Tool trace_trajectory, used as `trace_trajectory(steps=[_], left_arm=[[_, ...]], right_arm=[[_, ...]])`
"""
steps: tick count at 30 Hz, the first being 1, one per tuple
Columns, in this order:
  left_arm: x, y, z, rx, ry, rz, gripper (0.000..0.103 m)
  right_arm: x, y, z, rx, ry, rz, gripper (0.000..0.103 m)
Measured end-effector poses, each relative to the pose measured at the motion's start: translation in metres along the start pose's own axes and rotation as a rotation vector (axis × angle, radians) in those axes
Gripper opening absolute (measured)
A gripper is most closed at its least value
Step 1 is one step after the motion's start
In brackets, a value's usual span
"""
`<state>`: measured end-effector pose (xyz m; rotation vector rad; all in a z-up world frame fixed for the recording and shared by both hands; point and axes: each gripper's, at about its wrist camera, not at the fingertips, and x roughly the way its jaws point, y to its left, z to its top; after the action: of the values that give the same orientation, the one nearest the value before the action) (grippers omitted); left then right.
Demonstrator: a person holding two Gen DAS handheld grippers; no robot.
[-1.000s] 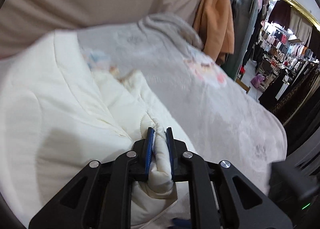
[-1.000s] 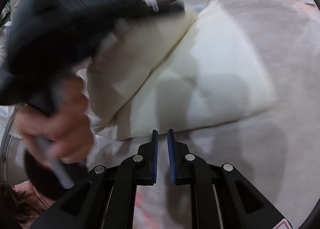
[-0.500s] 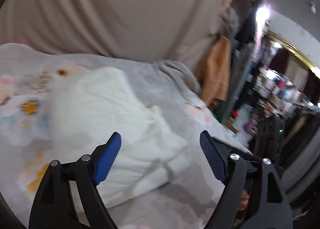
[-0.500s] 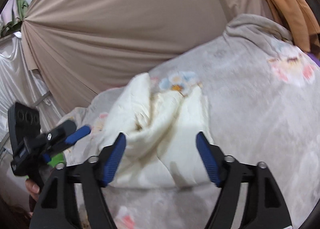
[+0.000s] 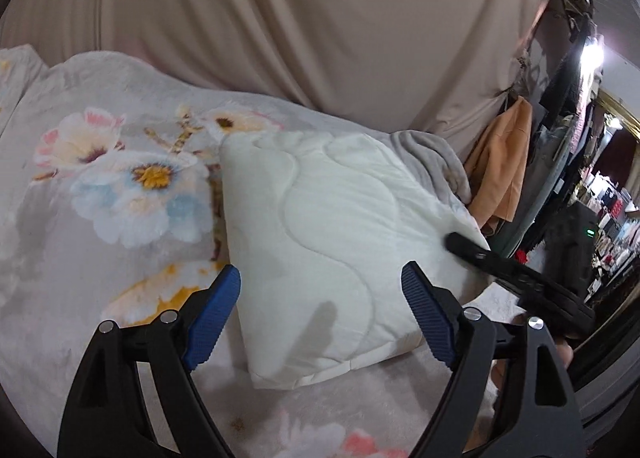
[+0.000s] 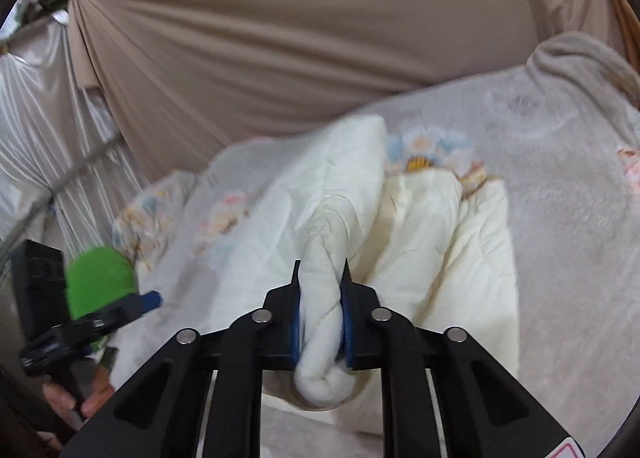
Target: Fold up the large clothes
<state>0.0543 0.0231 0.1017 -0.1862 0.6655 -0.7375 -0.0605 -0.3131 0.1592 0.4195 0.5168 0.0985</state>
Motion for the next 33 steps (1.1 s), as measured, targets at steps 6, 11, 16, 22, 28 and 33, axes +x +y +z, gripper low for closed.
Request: trace_trajectory(steps=[6, 11, 16, 22, 28, 33], left_arm=[[0.035, -0.033, -0.001, 0.080, 0.052, -0.066, 0.080], [0.080, -0.056, -0.022, 0.143, 0.126, -0.036, 0.080], [0.101, -0.064, -0.043, 0.272, 0.129, 0.108, 0.080], [0.102, -0.060, -0.045, 0.264, 0.119, 0.126, 0.081], [0.102, -0.060, -0.045, 0.258, 0.122, 0.128, 0.081], [0.102, -0.060, -0.043, 0.254, 0.126, 0.127, 0.081]], right_arm=[[-0.003, -0.070, -0.039, 0.164, 0.064, -0.100, 0.012], [0.019, -0.082, -0.067, 0.184, 0.124, -0.148, 0.014], [0.019, -0.077, -0.063, 0.187, 0.142, -0.119, 0.018], [-0.007, -0.071, 0.005, 0.186, 0.037, -0.072, 0.046], [0.061, -0.092, 0.063, 0.264, 0.109, -0.147, 0.060], [0.112, -0.102, 0.066, 0.274, 0.165, -0.213, 0.020]])
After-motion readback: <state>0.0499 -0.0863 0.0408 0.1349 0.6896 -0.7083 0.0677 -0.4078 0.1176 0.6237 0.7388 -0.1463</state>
